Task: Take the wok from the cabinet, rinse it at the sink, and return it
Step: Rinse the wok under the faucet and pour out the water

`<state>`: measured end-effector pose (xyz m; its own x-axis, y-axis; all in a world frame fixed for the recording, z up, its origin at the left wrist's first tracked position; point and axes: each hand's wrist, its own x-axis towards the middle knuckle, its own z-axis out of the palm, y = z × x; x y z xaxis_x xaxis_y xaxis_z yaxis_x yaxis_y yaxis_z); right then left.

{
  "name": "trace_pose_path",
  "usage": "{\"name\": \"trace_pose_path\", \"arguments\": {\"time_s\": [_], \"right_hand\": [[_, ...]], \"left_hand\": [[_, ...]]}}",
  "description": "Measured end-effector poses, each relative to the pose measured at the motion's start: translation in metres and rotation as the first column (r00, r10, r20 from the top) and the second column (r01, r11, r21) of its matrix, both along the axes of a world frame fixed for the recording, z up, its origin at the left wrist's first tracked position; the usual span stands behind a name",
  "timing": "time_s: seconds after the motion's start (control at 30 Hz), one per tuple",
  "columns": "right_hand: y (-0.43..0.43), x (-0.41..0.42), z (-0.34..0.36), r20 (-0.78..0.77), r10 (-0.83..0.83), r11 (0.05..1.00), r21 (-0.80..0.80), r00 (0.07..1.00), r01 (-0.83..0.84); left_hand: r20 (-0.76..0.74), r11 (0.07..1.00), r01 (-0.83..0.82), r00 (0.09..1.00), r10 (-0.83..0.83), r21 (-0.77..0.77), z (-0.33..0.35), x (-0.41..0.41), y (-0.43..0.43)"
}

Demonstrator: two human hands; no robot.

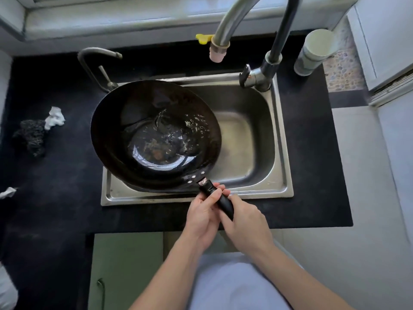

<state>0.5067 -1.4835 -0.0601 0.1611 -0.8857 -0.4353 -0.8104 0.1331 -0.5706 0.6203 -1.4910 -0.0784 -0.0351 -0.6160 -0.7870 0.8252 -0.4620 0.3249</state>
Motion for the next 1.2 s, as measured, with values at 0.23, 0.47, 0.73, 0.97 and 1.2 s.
{"name": "trace_pose_path", "arguments": {"time_s": [0.23,0.47,0.73,0.97,1.2], "right_hand": [[0.002,-0.009,-0.012,0.149,-0.087,0.993,0.089,0.985,0.074],[-0.001,-0.013,-0.023,0.255,-0.106,0.987,0.144,0.961,0.071],[0.003,-0.011,-0.028,0.320,-0.128,0.978,0.196,0.939,0.067],[0.008,-0.010,-0.028,0.355,-0.164,0.965,0.250,0.920,0.075],[0.010,-0.010,-0.029,0.383,-0.182,0.960,0.270,0.906,0.079]], "left_hand": [[0.005,0.998,-0.015,1.000,0.015,0.053,0.000,-0.007,-0.002],[0.102,0.997,-0.027,0.995,0.019,0.070,0.000,-0.012,-0.001],[0.180,0.997,0.010,0.983,-0.024,0.079,0.004,-0.008,0.007],[0.247,0.994,0.040,0.967,-0.064,0.100,0.007,-0.009,0.011],[0.279,0.993,0.038,0.958,-0.069,0.115,0.006,-0.009,0.012]]}}
